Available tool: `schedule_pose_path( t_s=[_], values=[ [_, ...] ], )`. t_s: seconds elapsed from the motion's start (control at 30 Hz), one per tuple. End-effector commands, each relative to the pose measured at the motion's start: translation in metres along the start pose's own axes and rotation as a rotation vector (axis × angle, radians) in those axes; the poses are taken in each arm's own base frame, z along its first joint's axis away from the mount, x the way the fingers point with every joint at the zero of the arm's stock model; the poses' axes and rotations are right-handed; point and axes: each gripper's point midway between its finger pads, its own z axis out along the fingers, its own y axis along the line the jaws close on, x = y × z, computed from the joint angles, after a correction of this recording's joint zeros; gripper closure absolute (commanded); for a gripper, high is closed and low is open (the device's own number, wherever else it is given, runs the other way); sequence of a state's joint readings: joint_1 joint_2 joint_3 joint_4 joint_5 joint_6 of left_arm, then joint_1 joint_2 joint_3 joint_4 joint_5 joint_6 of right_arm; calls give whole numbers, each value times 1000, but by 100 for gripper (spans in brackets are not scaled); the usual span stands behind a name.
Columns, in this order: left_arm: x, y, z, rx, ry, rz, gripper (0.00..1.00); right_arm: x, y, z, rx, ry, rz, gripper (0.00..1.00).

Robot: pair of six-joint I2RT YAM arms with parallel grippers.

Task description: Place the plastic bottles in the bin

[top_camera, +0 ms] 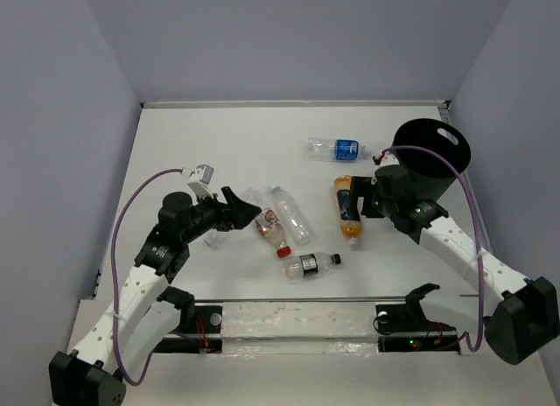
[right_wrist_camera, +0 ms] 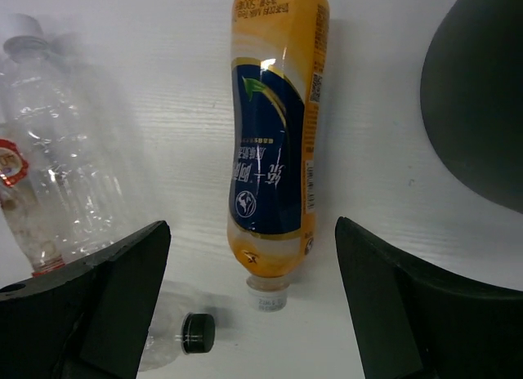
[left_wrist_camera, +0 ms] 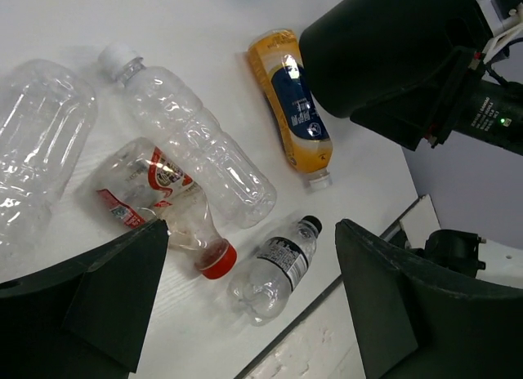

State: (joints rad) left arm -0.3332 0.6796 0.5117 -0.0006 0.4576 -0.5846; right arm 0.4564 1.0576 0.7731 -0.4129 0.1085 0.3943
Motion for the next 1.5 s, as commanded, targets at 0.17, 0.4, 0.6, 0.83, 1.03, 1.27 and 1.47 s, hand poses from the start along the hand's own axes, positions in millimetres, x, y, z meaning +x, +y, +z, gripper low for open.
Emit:
schedule_pose_path(
  t_s=[0.17, 0.4, 0.6, 0.83, 1.03, 1.27, 1.47],
  values=[
    [25, 2, 24, -93, -18, -43, 7, -23, 0, 43, 147, 9, -107, 12],
    [52, -11, 37, -130, 43, 56, 7, -26, 2, 94, 218, 62, -178, 12],
    [85, -29, 47, -114, 159, 192, 7, -16, -1, 130, 256, 122, -223, 20],
    [124, -50, 51, -52, 299, 355, 3, -28, 5, 121, 265, 81, -241, 62],
    [149, -73, 53, 5, 378, 513, 1, -116, 56, 16, 82, -179, -196, 68],
    [165, -82, 59, -58, 361, 734, 1, -238, 40, -124, 157, -598, -111, 70],
    [183, -72, 66, -66, 390, 831, 1, -302, -47, -170, 376, -827, 67, 70]
  ],
)
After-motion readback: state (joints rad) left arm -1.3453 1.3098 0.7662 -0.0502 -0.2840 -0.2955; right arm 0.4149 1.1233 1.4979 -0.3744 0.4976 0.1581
